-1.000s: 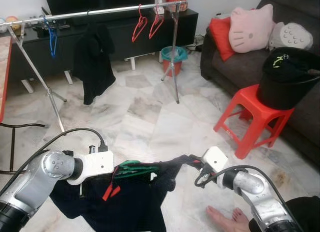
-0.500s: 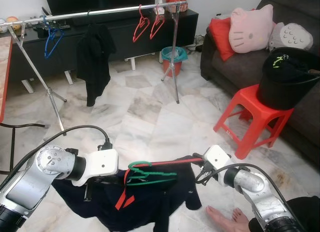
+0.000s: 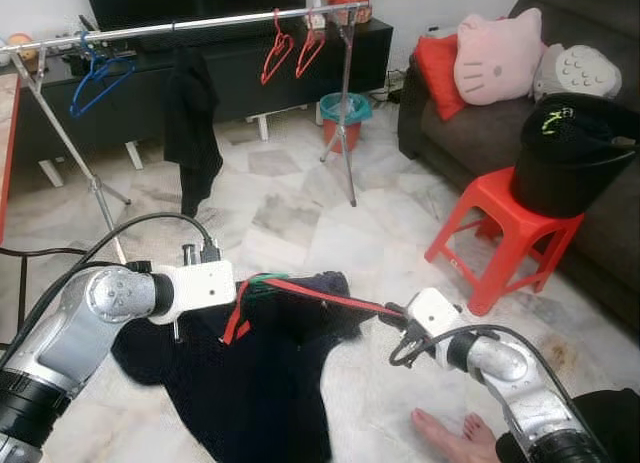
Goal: Hang hanger
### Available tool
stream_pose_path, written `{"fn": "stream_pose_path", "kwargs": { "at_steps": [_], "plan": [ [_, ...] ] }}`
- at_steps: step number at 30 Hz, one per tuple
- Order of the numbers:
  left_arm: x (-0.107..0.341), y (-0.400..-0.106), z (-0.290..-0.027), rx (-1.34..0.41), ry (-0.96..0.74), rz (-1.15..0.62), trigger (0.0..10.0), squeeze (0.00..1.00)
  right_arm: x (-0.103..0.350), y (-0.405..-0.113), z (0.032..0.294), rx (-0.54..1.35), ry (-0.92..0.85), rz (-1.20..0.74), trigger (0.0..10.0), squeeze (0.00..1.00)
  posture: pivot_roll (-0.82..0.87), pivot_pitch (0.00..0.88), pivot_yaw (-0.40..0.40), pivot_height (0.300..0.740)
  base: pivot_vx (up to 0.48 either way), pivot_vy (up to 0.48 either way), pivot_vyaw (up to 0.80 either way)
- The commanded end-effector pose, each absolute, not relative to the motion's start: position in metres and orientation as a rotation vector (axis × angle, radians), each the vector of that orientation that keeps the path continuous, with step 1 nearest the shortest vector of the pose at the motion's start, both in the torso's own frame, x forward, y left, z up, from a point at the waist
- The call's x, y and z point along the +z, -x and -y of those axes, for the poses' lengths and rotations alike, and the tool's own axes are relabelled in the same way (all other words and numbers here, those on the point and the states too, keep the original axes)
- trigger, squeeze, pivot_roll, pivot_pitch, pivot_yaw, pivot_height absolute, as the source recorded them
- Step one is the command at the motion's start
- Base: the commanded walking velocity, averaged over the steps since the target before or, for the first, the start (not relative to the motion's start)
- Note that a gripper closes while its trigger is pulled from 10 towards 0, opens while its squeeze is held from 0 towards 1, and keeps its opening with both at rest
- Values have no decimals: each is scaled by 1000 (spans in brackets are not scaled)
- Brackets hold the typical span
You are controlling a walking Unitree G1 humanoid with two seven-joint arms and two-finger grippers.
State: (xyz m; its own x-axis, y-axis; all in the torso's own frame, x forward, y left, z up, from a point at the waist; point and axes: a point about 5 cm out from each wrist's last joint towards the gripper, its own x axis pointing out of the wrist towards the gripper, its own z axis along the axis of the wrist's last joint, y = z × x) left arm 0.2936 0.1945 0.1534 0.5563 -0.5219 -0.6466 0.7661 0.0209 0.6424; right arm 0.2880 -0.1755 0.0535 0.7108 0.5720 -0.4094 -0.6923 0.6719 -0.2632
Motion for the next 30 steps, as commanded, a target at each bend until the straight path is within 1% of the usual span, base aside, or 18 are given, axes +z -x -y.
{"fn": "stream_pose_path", "kwargs": {
  "at_steps": [1,2,4,5,7,11,13,16,17,18,24,26,30],
  "plan": [
    [156,-290,-205,-1061,-1261,-297,10000,0,50,-288,183,697,429,-332,0,0,-108,0,-21,740,0,0,0],
    [156,-290,-205,-1061,-1261,-297,10000,0,50,-288,183,697,429,-332,0,0,-108,0,-21,740,0,0,0],
    [153,-279,-199,-1177,-1215,-298,10000,0,50,-288,183,696,430,-332,0,0,-107,0,-21,740,0,0,0],
    [153,-279,-199,-1177,-1215,-298,10000,0,50,-288,183,696,430,-332,0,0,-107,0,-21,740,0,0,0],
    [149,-268,-193,-1284,-1152,-313,10000,0,50,-288,183,696,433,-333,0,0,-107,0,-21,740,0,0,0],
    [153,-265,-186,-1319,-1056,-284,10000,0,51,-288,184,695,433,-334,0,0,-112,0,-21,740,0,0,0],
    [161,-263,-180,-1342,-988,-237,10000,0,50,-288,185,694,433,-341,0,0,-109,0,-23,740,0,0,0],
    [167,-259,-173,-1383,-928,-202,10000,0,48,-288,186,689,438,-351,0,0,-109,0,-24,740,0,0,0],
    [167,-259,-173,-1383,-928,-202,10000,0,48,-288,186,689,438,-351,0,0,-109,0,-24,740,0,0,0],
    [170,-256,-170,-1411,-880,-188,10000,0,47,-288,185,687,436,-351,0,0,-109,0,-24,740,0,0,0],
    [177,-247,-165,-1491,-754,-165,10000,0,44,-288,184,679,431,-363,0,0,-109,0,-24,740,0,0,0],
    [178,-246,-164,-1504,-746,-166,10000,0,42,-287,184,677,430,-368,0,0,-106,0,-24,740,0,0,0],
    [177,-253,-167,-1451,-801,-175,10000,0,39,-284,186,692,430,-389,0,0,-107,0,-23,740,0,0,0]
  ]
}}
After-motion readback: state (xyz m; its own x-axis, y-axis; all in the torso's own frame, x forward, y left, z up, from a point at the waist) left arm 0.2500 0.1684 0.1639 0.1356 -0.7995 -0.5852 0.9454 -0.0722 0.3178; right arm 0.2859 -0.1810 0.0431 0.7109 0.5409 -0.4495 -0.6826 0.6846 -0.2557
